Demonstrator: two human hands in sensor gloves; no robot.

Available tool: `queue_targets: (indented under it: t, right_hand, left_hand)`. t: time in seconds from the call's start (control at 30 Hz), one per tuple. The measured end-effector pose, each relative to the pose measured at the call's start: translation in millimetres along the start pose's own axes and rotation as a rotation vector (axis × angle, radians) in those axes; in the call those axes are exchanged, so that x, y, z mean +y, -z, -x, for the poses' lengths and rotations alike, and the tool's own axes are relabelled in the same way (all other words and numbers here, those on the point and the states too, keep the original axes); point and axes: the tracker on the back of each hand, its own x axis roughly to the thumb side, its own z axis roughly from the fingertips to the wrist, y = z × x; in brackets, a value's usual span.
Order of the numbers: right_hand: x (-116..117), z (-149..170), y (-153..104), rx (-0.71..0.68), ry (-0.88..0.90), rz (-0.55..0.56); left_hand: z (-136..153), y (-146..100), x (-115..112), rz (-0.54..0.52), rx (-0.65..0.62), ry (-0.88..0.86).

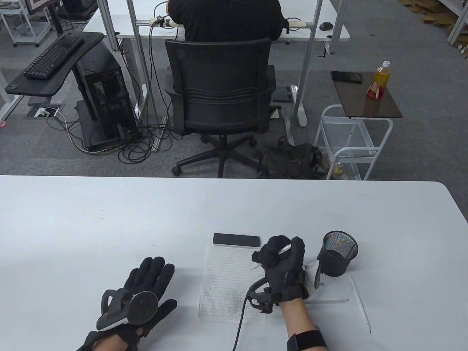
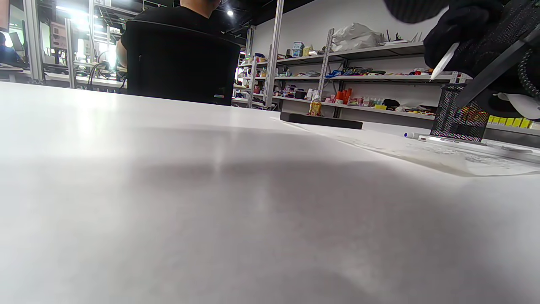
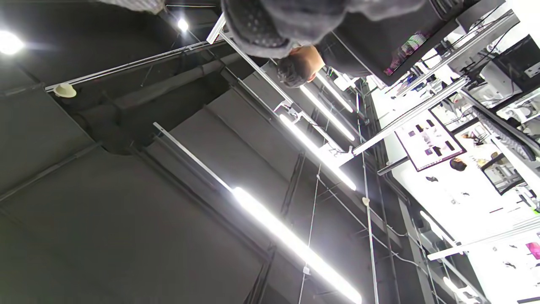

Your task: Press to extend mechanical pencil leads

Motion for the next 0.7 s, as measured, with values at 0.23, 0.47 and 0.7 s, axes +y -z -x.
queue_targets:
  t: [0.23, 0.47, 0.7]
  right_hand:
    - [-4.0, 3.8, -0.9, 0.004, -0.001, -0.002]
    - [-6.3, 6.2, -0.6, -0.008, -0.03, 0.02]
    - [-7.0, 10.4, -1.7, 0.025, -0.056, -0.001]
  left_hand:
    - [0.1, 0.4, -0.7, 0.002, 0.0, 0.0]
    - [0.2, 0.4, -1.2, 0.005, 0.001, 0.001]
    - [-0.2, 0.4, -0.8, 0.008, 0.002, 0.003]
